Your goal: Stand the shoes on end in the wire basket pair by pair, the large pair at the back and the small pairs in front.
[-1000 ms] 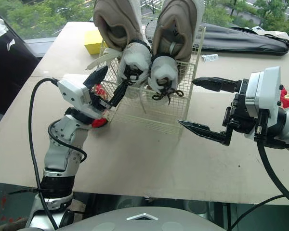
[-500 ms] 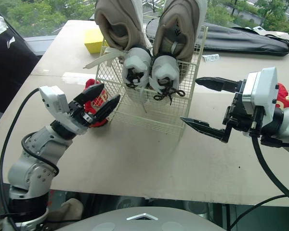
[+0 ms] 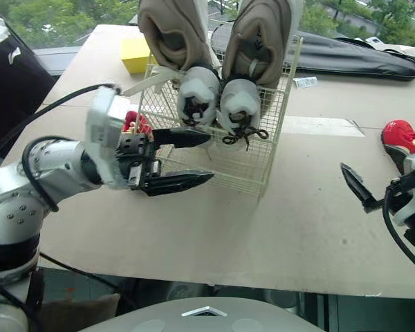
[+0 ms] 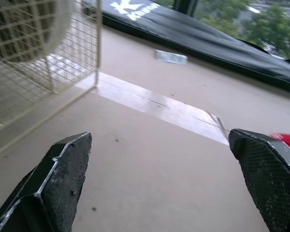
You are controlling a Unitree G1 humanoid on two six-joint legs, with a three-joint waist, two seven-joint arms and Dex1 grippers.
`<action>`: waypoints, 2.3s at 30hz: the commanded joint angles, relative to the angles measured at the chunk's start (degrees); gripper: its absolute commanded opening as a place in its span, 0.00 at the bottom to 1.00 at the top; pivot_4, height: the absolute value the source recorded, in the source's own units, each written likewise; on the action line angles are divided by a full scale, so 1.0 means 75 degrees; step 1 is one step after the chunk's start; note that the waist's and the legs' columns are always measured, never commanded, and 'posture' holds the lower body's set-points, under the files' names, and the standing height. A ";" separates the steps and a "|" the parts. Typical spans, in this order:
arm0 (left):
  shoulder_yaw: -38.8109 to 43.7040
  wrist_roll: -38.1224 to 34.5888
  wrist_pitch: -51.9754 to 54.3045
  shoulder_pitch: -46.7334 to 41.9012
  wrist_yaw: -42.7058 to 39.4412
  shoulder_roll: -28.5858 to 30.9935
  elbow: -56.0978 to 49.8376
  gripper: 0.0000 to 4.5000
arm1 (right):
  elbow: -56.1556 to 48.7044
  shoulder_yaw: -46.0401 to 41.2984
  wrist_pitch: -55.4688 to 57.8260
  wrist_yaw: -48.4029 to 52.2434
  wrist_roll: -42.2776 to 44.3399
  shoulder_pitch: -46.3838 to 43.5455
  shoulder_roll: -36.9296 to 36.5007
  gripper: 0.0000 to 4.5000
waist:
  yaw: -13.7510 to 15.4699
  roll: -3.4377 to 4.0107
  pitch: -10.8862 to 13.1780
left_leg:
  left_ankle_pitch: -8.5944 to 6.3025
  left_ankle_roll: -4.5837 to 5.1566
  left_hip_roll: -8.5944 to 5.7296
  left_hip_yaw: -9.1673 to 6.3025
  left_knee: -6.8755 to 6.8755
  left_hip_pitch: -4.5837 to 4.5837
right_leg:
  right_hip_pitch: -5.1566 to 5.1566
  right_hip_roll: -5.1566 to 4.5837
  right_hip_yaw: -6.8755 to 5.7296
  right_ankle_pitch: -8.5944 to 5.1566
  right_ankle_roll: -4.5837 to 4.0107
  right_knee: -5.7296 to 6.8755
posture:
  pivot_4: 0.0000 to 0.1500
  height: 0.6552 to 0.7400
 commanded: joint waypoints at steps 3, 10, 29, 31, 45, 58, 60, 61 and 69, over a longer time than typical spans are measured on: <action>-0.0328 -0.0545 0.0689 -0.1018 -0.0093 -0.0441 0.0432 0.95 | 0.0613 -0.0459 0.0866 -0.0790 -0.0549 -0.0490 -0.0304 1.00 | -0.0115 -0.0006 0.0006 | 0.0000 0.0000 0.0003 -0.0001 0.0000 0.0003 | 0.0000 0.0008 0.0003 -0.0001 -0.0001 0.0000 | 1.00 1.00; -0.0272 -0.0274 0.0722 -0.1388 -0.0730 -0.0590 0.0746 0.95 | 0.3421 0.0855 0.1097 -0.0787 -0.1810 -0.2338 -0.1307 1.00 | -0.0116 -0.0002 0.0014 | 0.0000 0.0000 0.0000 0.0018 -0.0001 0.0011 | -0.0004 0.0026 0.0024 -0.0001 -0.0006 0.0000 | 1.00 1.00; -0.0069 0.0331 0.0546 -0.1334 -0.0481 -0.0867 0.0418 0.95 | 0.7050 0.1952 0.1579 -0.0361 -0.2983 -0.4793 -0.2035 1.00 | -0.0113 0.0019 0.0029 | 0.0001 -0.0001 0.0004 0.0026 0.0001 -0.0023 | -0.0033 0.0020 0.0041 0.0001 -0.0001 0.0001 | 1.00 1.00; -0.0048 0.0325 0.0564 -0.1319 -0.0437 -0.0910 0.0394 0.95 | 0.7254 0.2066 0.1549 -0.0335 -0.3048 -0.4961 -0.2037 1.00 | -0.0115 0.0019 0.0029 | 0.0001 -0.0001 0.0003 0.0026 0.0001 -0.0023 | -0.0033 0.0020 0.0041 0.0001 -0.0001 0.0002 | 1.00 1.00; 0.0015 0.0334 0.0671 -0.1333 -0.0238 -0.1042 0.0351 1.00 | 0.8319 0.2430 0.1620 0.0091 -0.3244 -0.5529 -0.2031 0.31 | -0.0105 0.0017 0.0028 | 0.0002 -0.0003 0.0003 0.0028 0.0008 -0.0022 | -0.0031 0.0018 0.0044 0.0002 0.0000 0.0003 | 1.00 1.00; 0.0417 -0.0668 0.1628 -0.1289 -0.0174 -0.0641 0.1020 1.00 | 0.4342 -0.0920 -0.1709 0.4654 -0.2313 -0.2217 -0.3248 0.02 | -0.0110 0.0079 0.0057 | 0.0001 -0.0002 0.0004 0.0020 0.0004 -0.0016 | -0.0036 0.0031 0.0064 -0.0003 0.0007 0.0025 | 1.00 1.00; 0.0550 -0.1053 0.1806 -0.1553 -0.0166 -0.0635 0.1402 1.00 | 0.3720 -0.1646 -0.1484 0.5540 -0.2051 -0.1834 -0.3416 0.02 | -0.0120 0.0078 0.0058 | 0.0001 -0.0002 0.0010 0.0016 0.0005 -0.0009 | -0.0034 0.0033 0.0066 -0.0003 0.0007 0.0031 | 1.00 1.00; 0.0620 -0.1181 0.1907 -0.1699 -0.0280 -0.0566 0.1616 1.00 | 0.3332 -0.2050 -0.1307 0.6081 -0.1871 -0.1621 -0.3503 0.02 | -0.0125 0.0040 0.0070 | 0.0001 -0.0002 0.0010 0.0016 0.0005 -0.0009 | -0.0034 0.0033 0.0066 -0.0003 0.0007 0.0031 | 1.00 1.00; 0.0407 -0.1719 0.3477 -0.3645 -0.1569 0.0018 0.3562 1.00 | 0.1030 -0.3378 -0.0255 0.8700 0.0262 -0.1755 -0.4614 0.02 | -0.0130 0.0011 0.0103 | 0.0001 -0.0002 0.0007 0.0000 0.0019 -0.0012 | -0.0028 0.0031 0.0047 -0.0003 0.0006 0.0036 | 1.00 1.00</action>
